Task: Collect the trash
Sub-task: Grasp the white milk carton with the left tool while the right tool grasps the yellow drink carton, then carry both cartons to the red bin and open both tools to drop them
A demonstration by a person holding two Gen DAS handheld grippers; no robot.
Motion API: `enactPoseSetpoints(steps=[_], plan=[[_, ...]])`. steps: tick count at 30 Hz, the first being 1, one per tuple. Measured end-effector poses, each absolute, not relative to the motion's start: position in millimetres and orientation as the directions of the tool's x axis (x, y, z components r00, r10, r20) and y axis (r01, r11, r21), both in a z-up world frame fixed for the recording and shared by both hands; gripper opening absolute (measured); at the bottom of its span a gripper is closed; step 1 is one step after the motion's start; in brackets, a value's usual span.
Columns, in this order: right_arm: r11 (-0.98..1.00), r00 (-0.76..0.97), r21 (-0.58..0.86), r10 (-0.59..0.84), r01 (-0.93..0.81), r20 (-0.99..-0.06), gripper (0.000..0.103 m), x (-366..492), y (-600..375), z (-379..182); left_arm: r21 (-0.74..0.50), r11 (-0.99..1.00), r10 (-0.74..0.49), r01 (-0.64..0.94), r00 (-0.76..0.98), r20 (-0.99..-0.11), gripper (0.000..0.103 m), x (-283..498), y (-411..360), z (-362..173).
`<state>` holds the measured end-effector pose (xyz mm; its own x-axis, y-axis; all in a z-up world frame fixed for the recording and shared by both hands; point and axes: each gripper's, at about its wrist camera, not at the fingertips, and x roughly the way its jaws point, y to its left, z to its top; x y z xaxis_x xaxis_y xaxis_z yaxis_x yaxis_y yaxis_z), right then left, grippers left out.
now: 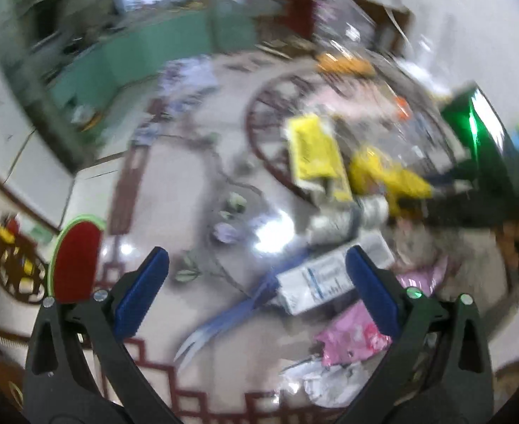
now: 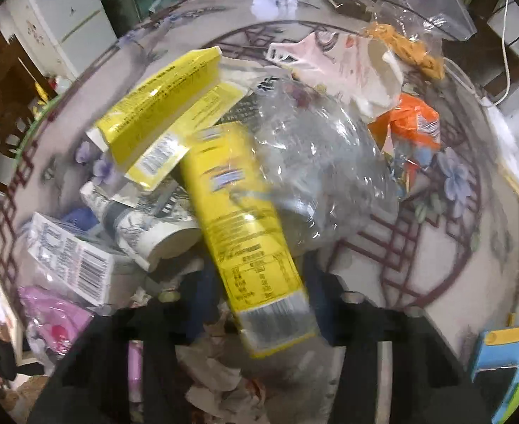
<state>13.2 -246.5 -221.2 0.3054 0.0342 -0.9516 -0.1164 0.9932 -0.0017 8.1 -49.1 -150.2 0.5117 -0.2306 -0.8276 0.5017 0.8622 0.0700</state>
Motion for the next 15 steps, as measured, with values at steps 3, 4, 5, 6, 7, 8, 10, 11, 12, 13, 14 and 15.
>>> enactPoseSetpoints(steps=[3,4,5,6,7,8,10,11,12,13,14,15], plan=[[0.993,0.343,0.034,0.07,-0.11,-0.937,0.035,7.6,-251.2,-208.5,0.079,0.768,-0.273,0.636,0.437,-0.857,0.096,5.9,-65.0,-162.7],[0.993,0.355,0.053,0.088,-0.107,-0.931,0.035,6.2,-253.3,-203.4,0.092,0.726,-0.276,0.681,0.412,-0.868,0.095,6.2,-71.6,-167.7],[0.992,0.371,0.075,0.107,-0.1,-0.922,0.035,4.6,-255.6,-197.1,0.115,0.687,-0.273,0.717,0.402,-0.874,0.094,6.6,-77.5,-172.3],[0.991,0.385,0.091,0.12,-0.094,-0.915,0.035,2.3,-258.3,-191.5,0.126,0.652,-0.276,0.748,0.388,-0.879,0.093,6.5,-81.0,-176.0],[0.991,0.394,0.102,0.129,-0.088,-0.91,0.035,0.7,-259.5,-186.7,0.123,0.608,-0.28,0.784,0.357,-0.891,0.089,7.3,-84.6,-180.7],[0.99,0.4,0.116,0.139,-0.082,-0.906,0.035,-1.3,-261.8,-183.0,0.102,0.56,-0.291,0.822,0.311,-0.905,0.087,6.9,-87.0,-184.1],[0.988,0.404,0.137,0.154,-0.07,-0.902,0.035,-0.9,-265.6,-179.5,0.097,0.465,-0.287,0.88,0.253,-0.924,0.085,2.3,-92.1,-188.6],[0.985,0.41,0.158,0.17,-0.062,-0.896,0.035,-1.8,-267.5,-177.3,0.105,0.424,-0.272,0.9,0.237,-0.933,0.085,1.0,-94.5,-192.1],[0.985,0.413,0.163,0.17,-0.053,-0.895,0.035,-1.6,-268.4,-176.7,0.113,0.394,-0.254,0.912,0.226,-0.94,0.085,0.4,-95.9,-196.0],[0.985,0.415,0.169,0.172,-0.043,-0.893,0.035,-3.5,-270.6,-175.7,0.121,0.369,-0.232,0.922,0.217,-0.948,0.079,2.3,-99.9,-202.8],[0.984,0.417,0.171,0.172,-0.039,-0.893,0.035,-1.0,-269.8,-176.4,0.112,0.355,-0.219,0.928,0.199,-0.955,0.077,6.3,-101.4,-208.4],[0.984,0.418,0.173,0.172,-0.034,-0.892,0.035,-1.6,-270.5,-175.8,0.095,0.352,-0.213,0.931,0.179,-0.961,0.071,10.1,-102.2,-212.7]])
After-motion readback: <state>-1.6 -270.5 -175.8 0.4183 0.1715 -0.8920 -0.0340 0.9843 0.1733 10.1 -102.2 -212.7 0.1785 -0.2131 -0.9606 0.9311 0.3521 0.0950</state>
